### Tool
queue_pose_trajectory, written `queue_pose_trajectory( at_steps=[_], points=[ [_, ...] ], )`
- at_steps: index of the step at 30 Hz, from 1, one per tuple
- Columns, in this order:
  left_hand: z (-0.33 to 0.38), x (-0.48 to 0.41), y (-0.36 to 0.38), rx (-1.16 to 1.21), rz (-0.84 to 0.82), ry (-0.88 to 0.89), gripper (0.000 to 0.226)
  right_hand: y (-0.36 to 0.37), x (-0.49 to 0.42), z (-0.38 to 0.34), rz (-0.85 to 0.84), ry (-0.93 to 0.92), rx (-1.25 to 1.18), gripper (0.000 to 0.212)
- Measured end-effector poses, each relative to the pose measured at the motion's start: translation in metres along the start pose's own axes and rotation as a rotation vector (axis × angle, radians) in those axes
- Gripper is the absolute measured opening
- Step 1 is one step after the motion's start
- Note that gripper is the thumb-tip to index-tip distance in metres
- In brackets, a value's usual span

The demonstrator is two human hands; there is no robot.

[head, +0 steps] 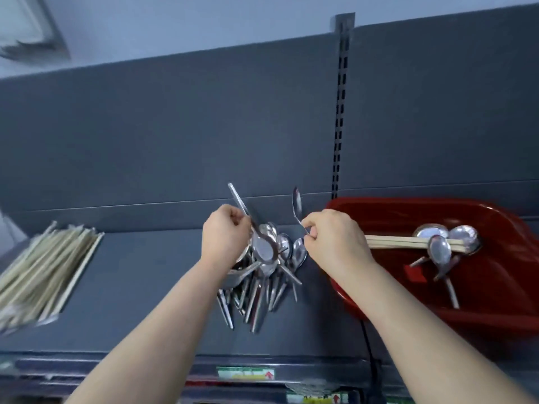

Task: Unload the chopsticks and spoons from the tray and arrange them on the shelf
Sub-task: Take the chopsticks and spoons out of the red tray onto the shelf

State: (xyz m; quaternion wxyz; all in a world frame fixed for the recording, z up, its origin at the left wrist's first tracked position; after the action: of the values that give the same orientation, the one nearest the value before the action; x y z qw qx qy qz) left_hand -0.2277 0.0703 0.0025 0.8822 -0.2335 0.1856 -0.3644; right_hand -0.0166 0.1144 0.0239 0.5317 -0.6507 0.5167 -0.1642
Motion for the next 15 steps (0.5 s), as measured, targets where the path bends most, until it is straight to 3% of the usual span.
queue_pose_trajectory(
  at_steps=[7, 13, 15],
  points=[
    [-0.063, -0.021, -0.007, -0.324, -0.16, -0.041, 0.016, 0.084, -0.007, -0.041, -0.169, 0.047, 0.136, 0.025],
    [-0.072, -0.037, 0.007, -0.359, -0.198, 0.029, 0.017, 0.11, -0.009, -0.052, -0.194, 0.054, 0.145, 0.014],
    [-0.071, -0.038, 0.006, -0.324, -0.195, 0.047, 0.015, 0.106, -0.009, -0.052, -0.185, 0.066, 0.136, 0.019]
  ],
)
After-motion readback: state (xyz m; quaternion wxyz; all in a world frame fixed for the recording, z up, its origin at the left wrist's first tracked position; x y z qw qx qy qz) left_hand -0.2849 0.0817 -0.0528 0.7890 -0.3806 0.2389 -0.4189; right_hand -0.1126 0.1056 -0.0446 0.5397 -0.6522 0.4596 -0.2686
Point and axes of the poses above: each hand's wrist, its own x-axis away from the middle knuckle, its own y-axis out of the palm, z = x × y, the point moved 10 cm from there along -x, towards the middle knuckle, and after that the axes turned 4 degrees about -y, right-handed, at the moved point
